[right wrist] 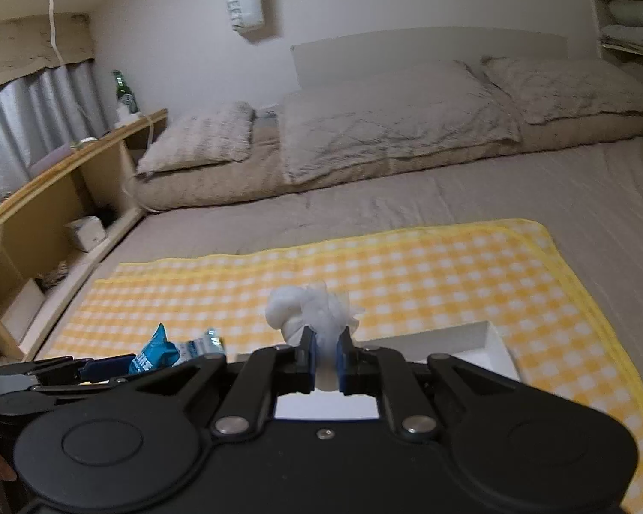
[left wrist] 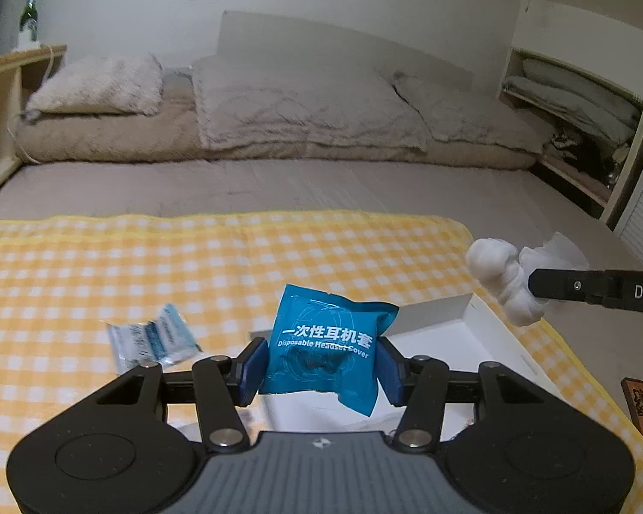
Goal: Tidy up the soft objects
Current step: 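Carry the blue packet and white fluffy item into the box and open both tools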
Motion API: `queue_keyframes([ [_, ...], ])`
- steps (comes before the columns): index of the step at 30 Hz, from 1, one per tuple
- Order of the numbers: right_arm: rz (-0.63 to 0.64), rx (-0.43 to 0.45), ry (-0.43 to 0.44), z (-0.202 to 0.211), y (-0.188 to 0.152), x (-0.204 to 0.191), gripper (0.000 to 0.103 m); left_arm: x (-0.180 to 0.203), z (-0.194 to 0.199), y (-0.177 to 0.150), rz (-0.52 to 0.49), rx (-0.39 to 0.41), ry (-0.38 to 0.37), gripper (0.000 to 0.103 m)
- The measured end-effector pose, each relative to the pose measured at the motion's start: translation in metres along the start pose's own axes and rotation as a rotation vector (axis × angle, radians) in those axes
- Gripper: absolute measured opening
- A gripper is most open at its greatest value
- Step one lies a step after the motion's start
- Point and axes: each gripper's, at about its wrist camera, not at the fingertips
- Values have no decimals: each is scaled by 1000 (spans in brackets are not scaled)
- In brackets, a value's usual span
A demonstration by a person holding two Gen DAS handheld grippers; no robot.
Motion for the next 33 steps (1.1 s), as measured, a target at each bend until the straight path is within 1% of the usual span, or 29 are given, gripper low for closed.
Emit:
queue_keyframes([
  [6,-4,-46,-31,-22,-3,8,9,14,-37,-9,-31,-78,3,54],
  [9,-6,-85,-30,-36,-6,8,9,12,-51,-14,-58,-111,6,54],
  [13,-7,-150,-21,-60,-11,3,9,8,-69,-19,-127,-138,20,54],
  [17,-7,-176,-15,-77,-11,-4,9,6,-81,-21,-193,-144,-6,54],
  [22,-26,-211,-7,-99,-11,-7,9,9,-90,-28,-315,-170,-52,54],
  [25,-24,-243,-15,-113,-12,-9,9,7,-94,-33,-372,-183,-60,54],
  [27,-28,-255,-16,-120,-13,-11,10,4,-96,-35,-393,-188,-60,55],
  [28,-29,-259,-16,-123,-14,-12,10,2,-97,-35,-398,-188,-58,57],
  [29,-28,-262,-14,-125,-14,-13,10,0,-98,-35,-403,-180,-56,62],
  [30,-22,-263,-11,-127,-15,-15,10,-1,-98,-35,-407,-173,-57,66],
  [33,-11,-278,1,-134,-17,-19,10,-2,-97,-35,-414,-185,-75,68],
])
Point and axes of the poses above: each gripper's, at about its wrist camera, not at the fingertips, and z roughly against the way its jaws point, x to its right, y to its top, and after that the axes turned 1 degree about x, right-handed
